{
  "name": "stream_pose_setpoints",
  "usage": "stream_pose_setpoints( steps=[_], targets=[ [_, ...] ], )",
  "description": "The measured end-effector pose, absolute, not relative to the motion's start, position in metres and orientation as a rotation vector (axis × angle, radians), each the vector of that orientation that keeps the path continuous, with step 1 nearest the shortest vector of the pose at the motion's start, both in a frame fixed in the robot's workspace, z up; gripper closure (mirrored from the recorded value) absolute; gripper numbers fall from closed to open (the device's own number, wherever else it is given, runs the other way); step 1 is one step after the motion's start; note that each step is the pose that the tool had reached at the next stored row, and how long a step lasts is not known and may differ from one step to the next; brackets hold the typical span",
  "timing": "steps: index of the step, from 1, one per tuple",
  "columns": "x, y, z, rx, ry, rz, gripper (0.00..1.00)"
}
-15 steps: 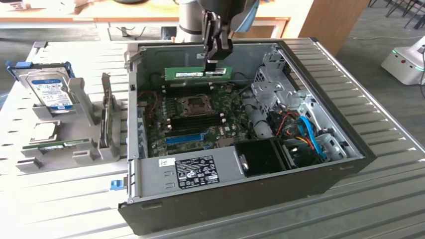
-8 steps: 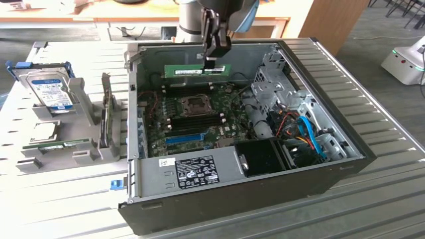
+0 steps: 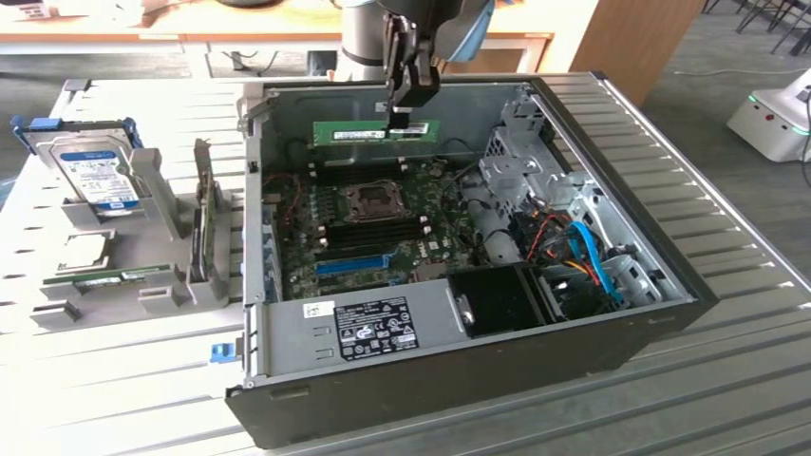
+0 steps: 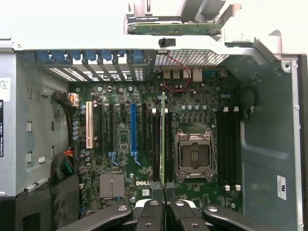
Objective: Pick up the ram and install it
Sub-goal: 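Pick up the ram and move it above insertion slot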
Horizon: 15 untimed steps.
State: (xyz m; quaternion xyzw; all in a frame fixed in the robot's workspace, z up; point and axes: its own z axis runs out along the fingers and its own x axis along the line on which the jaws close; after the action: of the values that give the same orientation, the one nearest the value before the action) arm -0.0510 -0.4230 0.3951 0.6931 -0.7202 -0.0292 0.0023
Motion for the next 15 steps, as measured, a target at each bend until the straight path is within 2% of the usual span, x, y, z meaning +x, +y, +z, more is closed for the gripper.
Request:
stream_pose_setpoints(
  steps=[15],
  targets=[
    [-0.050, -0.423, 0.385, 2.175, -2.260, -0.093, 0.88]
  ],
)
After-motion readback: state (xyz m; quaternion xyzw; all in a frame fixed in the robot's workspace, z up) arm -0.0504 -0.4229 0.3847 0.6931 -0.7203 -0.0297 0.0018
